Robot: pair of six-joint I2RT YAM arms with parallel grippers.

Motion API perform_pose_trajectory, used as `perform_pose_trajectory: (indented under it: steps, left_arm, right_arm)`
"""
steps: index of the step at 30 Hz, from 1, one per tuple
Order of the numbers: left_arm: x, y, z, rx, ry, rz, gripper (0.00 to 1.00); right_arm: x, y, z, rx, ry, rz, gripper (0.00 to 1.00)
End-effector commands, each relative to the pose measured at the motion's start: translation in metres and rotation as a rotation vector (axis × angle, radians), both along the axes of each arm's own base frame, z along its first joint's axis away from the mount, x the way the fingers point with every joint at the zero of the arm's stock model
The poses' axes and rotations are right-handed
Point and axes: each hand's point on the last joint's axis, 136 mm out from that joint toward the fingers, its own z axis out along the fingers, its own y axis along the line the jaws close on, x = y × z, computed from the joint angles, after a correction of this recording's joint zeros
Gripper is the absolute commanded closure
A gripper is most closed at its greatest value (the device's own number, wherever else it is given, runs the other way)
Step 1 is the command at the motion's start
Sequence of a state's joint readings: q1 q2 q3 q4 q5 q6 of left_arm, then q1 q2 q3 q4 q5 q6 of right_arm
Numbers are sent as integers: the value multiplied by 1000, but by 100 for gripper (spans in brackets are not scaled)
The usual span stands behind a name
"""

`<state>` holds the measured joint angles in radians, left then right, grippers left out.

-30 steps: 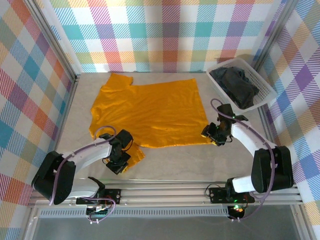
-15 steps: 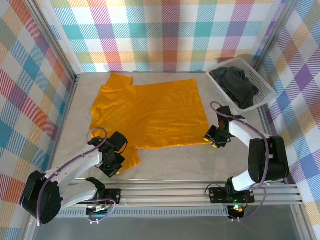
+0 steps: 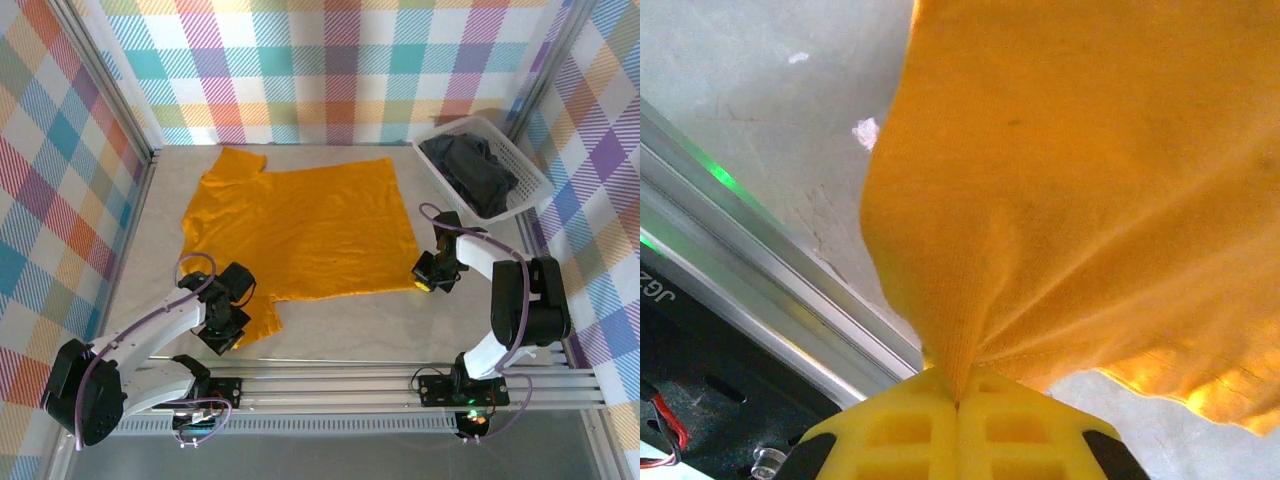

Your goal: Fold and stack the t-shirts

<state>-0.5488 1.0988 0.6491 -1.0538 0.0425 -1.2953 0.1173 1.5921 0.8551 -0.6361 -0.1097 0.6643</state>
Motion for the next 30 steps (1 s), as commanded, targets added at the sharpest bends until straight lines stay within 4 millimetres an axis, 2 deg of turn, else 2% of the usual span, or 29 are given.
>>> perform_pose_trajectory:
  steps: [1,4,7,9,13,18,21,30]
  left_arm:
    - [21,5,28,63,-82,-60,100]
    - [48,9,53,136,-157,-110,100]
    - [82,-4,71,110,-245,-120,100]
    - [103,-8,77,97,-266,-111,100]
    - [144,-1,84,86,-293,-67,100]
    - [203,8,97,76,-355,-54,100]
    - [228,14,98,74,-366,-52,100]
    - [277,32,118,94,-442,-23,100]
  right_arm:
    - [12,5,19,18,-66,23,100]
    - [22,10,38,43,-105,31,100]
    - [31,16,52,71,-115,27,100]
    - [39,20,60,90,-114,21,100]
    - [61,25,70,104,-126,9,100]
    - [93,34,70,134,-106,-4,100]
    - [109,35,68,128,-109,-19,100]
    - [141,32,62,89,-100,-50,100]
